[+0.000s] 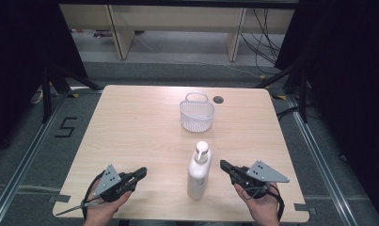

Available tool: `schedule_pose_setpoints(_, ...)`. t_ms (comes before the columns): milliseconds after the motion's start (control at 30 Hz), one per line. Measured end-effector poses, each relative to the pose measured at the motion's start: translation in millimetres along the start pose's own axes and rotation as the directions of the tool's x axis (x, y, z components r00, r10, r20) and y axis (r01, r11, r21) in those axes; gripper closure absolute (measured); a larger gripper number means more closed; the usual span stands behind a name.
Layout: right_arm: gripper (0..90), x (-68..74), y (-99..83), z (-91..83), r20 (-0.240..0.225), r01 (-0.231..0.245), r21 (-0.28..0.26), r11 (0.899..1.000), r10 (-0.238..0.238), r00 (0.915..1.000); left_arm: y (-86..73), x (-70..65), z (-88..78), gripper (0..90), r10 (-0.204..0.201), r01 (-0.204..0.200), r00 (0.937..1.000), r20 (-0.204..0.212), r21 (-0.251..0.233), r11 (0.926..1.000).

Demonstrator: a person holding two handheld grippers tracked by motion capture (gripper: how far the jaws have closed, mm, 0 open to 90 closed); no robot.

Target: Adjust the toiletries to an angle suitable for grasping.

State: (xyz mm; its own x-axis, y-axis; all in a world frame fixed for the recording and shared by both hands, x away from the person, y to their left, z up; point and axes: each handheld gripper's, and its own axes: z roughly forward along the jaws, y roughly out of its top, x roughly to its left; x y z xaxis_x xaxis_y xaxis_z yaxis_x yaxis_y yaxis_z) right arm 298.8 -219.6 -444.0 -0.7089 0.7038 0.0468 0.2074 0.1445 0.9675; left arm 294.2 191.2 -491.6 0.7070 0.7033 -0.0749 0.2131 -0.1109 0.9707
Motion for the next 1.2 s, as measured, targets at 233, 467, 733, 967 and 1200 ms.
schedule_pose_setpoints(233,90.0,2.9,1.4,1.0,-0.007,-0.007,0.01,1.0,0.008,0.9999,1.6,-2.7,1.0,84.9,-0.006,0.006,0.9997,0.025,0.007,1.0)
schedule_pose_setpoints(467,90.0,5.1,7.2,9.1,-0.047,0.008,-0.007,1.0,-0.009,0.9989,-5.1,0.5,0.6,84.3,-0.003,0.002,1.0,0.006,0.032,0.9995)
schedule_pose_setpoints(733,90.0,5.7,12.1,14.2,-0.051,0.016,0.005,1.0,-0.016,0.9986,-8.3,4.5,-1.3,83.7,-0.007,0.007,0.9999,-0.009,0.045,0.999)
schedule_pose_setpoints(967,90.0,4.3,13.3,18.7,-0.069,0.018,0.009,1.0,-0.017,0.9975,-11.7,6.4,-1.8,82.8,-0.011,0.012,0.9998,-0.015,0.056,0.9984)
schedule_pose_setpoints(1200,90.0,-0.8,14.5,22.4,-0.06,0.05,-0.009,0.999,-0.05,0.997,-9.3,3.5,0.4,82.4,-0.005,0.005,1.0,0.007,0.041,0.9991)
